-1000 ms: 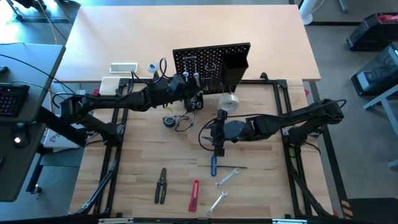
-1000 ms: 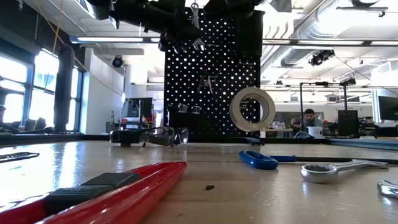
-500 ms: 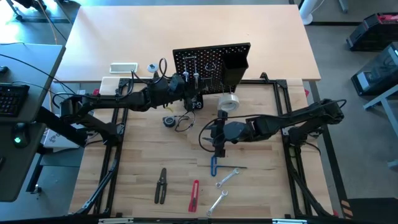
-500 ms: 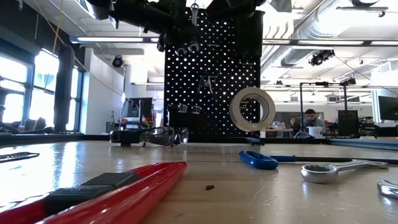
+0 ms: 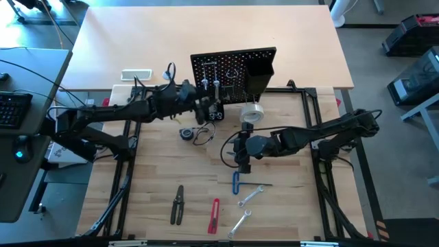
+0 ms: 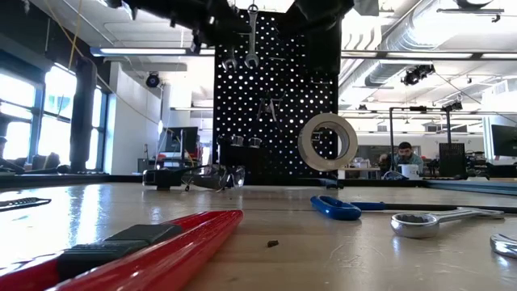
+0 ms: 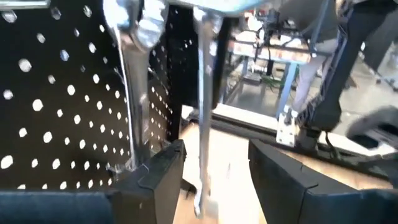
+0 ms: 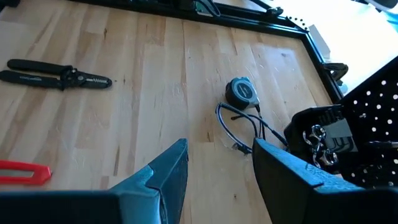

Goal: Hang tools onto peg board
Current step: Put the blue pick tool into the top black bin on the peg board

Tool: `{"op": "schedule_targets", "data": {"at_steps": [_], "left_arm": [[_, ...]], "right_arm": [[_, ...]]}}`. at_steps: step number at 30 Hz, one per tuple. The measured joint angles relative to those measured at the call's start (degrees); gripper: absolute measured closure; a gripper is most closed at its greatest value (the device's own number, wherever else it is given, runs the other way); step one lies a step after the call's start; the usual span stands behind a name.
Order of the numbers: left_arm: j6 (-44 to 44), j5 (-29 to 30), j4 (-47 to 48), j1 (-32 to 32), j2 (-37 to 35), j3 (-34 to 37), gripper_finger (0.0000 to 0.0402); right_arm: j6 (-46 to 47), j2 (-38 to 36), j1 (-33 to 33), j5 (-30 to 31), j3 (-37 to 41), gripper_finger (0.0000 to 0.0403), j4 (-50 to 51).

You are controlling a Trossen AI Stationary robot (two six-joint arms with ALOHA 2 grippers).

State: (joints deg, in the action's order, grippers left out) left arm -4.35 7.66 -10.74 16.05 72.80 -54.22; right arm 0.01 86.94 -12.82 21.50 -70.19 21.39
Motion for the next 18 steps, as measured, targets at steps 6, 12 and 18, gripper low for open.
{"op": "schedule_targets", "data": {"at_steps": [6,12,18], "left_arm": [[0.4,0.0,7.7,-2.0,-2.7,0.0,0.0229],[0.5,0.1,15.8,-4.7,-3.1,0.0,0.0229],[1.5,0.1,26.4,-9.1,-3.1,0.0,0.0229]], "right_arm": [[0.2,0.0,0.0,0.0,0.0,0.0231,1.1],[1.5,0.0,0.0,-1.4,0.0,0.0231,2.7],[4.2,0.0,-0.1,-6.8,2.6,0.0231,3.8]]}}
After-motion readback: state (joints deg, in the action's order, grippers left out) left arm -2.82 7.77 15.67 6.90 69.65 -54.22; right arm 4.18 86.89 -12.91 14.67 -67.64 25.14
